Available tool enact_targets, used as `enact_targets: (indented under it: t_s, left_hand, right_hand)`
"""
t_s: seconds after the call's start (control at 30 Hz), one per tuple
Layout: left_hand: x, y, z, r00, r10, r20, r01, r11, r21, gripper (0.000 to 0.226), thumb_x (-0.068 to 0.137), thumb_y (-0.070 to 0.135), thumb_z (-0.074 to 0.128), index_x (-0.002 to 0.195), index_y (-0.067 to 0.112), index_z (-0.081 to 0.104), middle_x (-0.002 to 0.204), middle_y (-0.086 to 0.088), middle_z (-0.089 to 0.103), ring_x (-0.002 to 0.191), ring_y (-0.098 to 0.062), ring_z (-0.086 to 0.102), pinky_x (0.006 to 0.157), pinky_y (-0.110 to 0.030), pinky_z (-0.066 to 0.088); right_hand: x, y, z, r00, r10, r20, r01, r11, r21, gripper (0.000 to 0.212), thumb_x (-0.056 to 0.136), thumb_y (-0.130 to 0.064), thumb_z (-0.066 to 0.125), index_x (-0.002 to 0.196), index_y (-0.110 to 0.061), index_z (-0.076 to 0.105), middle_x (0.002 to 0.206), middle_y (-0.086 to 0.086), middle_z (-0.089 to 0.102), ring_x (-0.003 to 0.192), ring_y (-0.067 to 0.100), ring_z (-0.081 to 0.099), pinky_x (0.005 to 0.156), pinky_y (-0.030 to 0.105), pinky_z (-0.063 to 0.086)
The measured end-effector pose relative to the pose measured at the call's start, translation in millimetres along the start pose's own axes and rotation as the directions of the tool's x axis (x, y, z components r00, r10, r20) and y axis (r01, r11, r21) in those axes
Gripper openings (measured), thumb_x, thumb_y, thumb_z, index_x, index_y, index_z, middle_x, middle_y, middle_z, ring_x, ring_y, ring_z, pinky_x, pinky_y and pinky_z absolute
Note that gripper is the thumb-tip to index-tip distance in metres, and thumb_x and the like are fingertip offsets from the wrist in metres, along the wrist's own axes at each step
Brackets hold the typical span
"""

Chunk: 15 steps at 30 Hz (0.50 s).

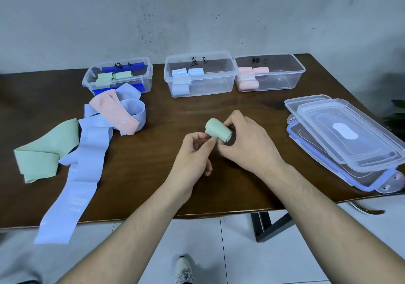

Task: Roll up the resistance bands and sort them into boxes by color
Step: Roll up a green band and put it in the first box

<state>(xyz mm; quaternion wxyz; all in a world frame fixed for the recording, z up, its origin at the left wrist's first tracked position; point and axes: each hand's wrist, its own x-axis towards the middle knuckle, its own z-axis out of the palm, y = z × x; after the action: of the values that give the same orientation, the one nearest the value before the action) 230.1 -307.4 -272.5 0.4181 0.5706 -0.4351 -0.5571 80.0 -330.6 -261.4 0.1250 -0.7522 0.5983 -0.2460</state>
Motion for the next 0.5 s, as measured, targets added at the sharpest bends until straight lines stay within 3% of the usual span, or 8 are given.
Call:
enact_targets:
  t_s: [0.13,0.23,0.5]
  left_hand:
    - [-7,7,8,0.999,-0.034,-0.004,0.033,0.988,-0.153,0.030,0.096,0.034,0.061,0.122,0.023,0.051,0.092,-0.004,0.064,0.049,-0.010,0.047,0.049,-0.027,0.043]
    - [-11,6,14,1.000,-0.022,0.008,0.023,0.987,-0.159,0.037,0.093,0.037,0.065,0.125,0.024,0.051,0.099,-0.002,0.065,0.050,-0.009,0.045,0.048,-0.026,0.041]
    - [-25,1,17,0.999,-0.045,0.021,0.047,0.992,-0.115,0.035,0.093,0.035,0.065,0.124,0.019,0.059,0.090,-0.001,0.062,0.048,-0.007,0.039,0.044,-0.022,0.035]
  right_hand:
    - [-9,-5,-2,1.000,0.015,0.017,-0.017,0.995,0.098,0.040,0.083,-0.046,0.073,0.103,-0.027,0.044,0.098,-0.010,0.056,0.085,0.009,0.056,0.071,0.028,0.053]
    - [-18,-5,-3,0.998,0.027,0.053,-0.036,0.982,0.184,0.039,0.083,-0.042,0.075,0.102,-0.029,0.043,0.098,-0.012,0.055,0.085,0.006,0.056,0.072,0.027,0.054]
    - [-31,6,-10,0.990,-0.052,0.134,0.009,0.952,0.305,0.046,0.079,-0.040,0.079,0.103,-0.033,0.041,0.103,-0.012,0.055,0.091,0.004,0.056,0.073,0.021,0.048]
